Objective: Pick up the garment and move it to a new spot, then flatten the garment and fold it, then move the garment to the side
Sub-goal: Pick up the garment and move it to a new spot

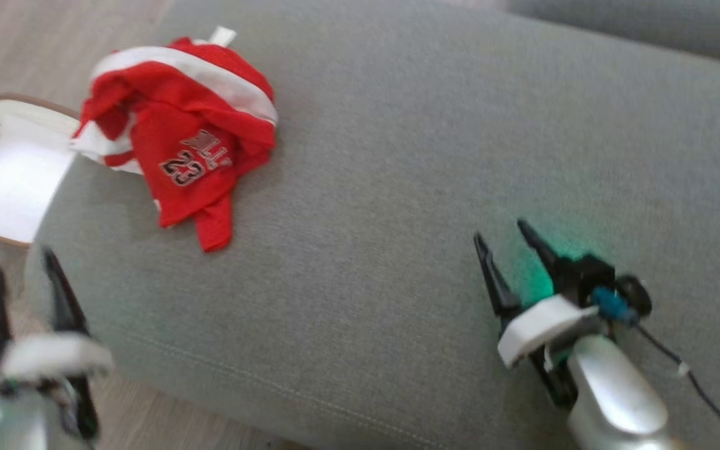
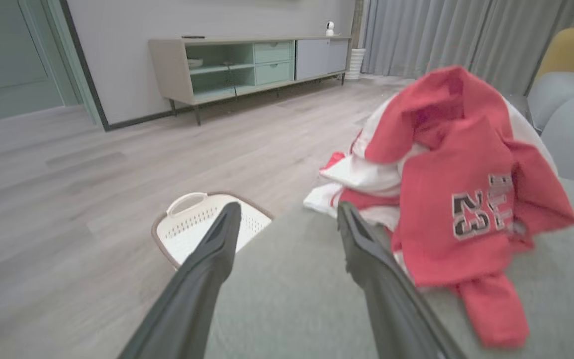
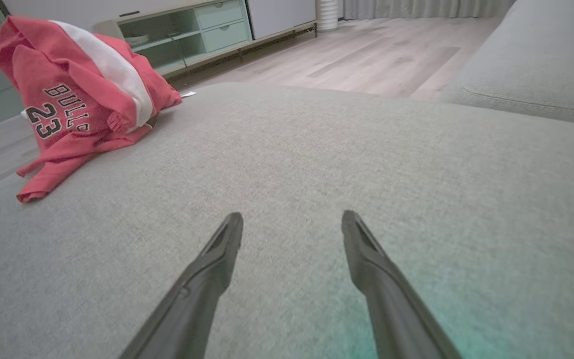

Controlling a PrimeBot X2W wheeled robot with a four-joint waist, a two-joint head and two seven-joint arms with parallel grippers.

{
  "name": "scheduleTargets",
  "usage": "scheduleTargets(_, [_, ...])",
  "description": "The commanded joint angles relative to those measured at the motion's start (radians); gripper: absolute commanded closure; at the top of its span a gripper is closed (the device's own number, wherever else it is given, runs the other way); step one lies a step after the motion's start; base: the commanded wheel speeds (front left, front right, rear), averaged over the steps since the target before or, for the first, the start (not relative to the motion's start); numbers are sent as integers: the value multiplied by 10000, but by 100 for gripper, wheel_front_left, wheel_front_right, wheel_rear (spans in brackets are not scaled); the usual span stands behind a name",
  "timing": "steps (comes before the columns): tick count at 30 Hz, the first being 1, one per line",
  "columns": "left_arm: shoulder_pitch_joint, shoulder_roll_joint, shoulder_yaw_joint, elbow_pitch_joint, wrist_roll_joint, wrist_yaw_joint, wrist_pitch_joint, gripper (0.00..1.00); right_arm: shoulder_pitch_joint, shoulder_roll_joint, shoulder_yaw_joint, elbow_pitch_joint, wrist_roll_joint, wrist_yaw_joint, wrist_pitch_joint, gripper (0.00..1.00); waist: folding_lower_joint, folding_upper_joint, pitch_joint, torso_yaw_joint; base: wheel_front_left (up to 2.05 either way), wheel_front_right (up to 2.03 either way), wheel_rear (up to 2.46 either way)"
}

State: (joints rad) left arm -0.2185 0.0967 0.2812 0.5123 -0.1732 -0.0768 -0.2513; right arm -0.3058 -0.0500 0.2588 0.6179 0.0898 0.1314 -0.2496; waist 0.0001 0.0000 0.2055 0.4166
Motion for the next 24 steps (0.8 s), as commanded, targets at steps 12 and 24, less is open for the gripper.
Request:
scheduleTargets(12, [-4368, 1977, -476, 890, 53, -520, -105, 0, -1080, -3, -79, -1154, -950, -7, -122, 0, -1, 0, 2183, -1240, 0, 0, 0])
scheduleTargets(24, [-6058, 2746, -704, 4636, -292, -470, -61, 100, -1234, -3, -245, -1274, -986, -7, -122, 0, -1, 0, 2553, -2029, 0, 0, 0])
